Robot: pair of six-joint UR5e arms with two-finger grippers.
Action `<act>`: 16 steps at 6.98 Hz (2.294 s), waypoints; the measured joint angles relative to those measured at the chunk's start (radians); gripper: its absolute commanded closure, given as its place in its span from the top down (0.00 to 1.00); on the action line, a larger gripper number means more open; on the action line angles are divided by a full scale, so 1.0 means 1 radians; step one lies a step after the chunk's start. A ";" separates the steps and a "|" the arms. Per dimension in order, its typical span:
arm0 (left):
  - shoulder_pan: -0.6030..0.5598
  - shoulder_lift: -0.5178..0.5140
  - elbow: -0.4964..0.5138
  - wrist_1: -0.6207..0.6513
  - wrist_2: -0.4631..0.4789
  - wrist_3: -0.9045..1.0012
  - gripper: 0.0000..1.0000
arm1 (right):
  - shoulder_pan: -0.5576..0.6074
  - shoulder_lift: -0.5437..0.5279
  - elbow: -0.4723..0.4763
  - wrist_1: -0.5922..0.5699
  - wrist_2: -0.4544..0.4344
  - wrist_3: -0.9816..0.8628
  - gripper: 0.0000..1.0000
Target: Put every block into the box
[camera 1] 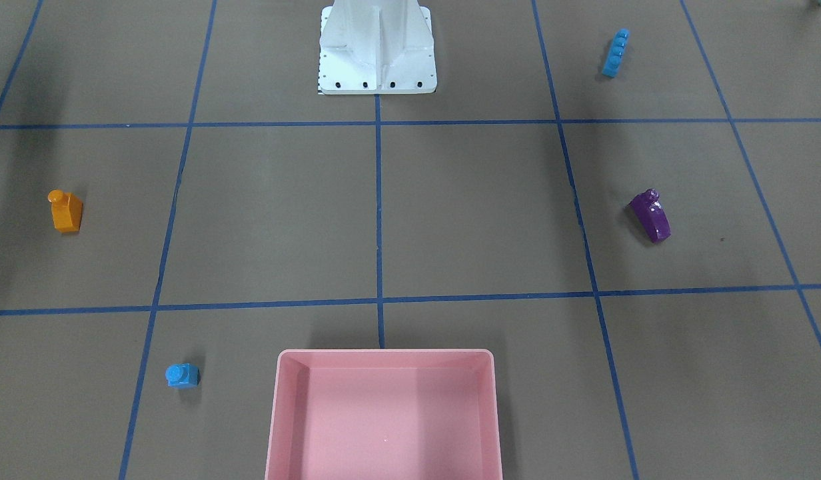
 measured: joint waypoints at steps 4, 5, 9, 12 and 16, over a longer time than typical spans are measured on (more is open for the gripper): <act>0.000 0.007 -0.014 -0.002 0.000 0.017 1.00 | -0.002 0.000 0.002 0.000 0.003 0.002 1.00; 0.000 0.007 -0.019 -0.002 0.000 0.018 1.00 | -0.014 0.002 0.002 0.000 0.007 0.011 1.00; 0.000 0.009 -0.014 -0.005 0.002 0.020 1.00 | -0.272 0.012 -0.016 0.253 -0.071 0.371 1.00; 0.001 0.010 -0.010 -0.005 0.002 0.020 1.00 | -0.497 0.035 -0.082 0.428 -0.197 0.552 1.00; 0.002 0.011 -0.008 -0.005 0.002 0.020 1.00 | -0.568 0.057 -0.150 0.454 -0.241 0.568 0.32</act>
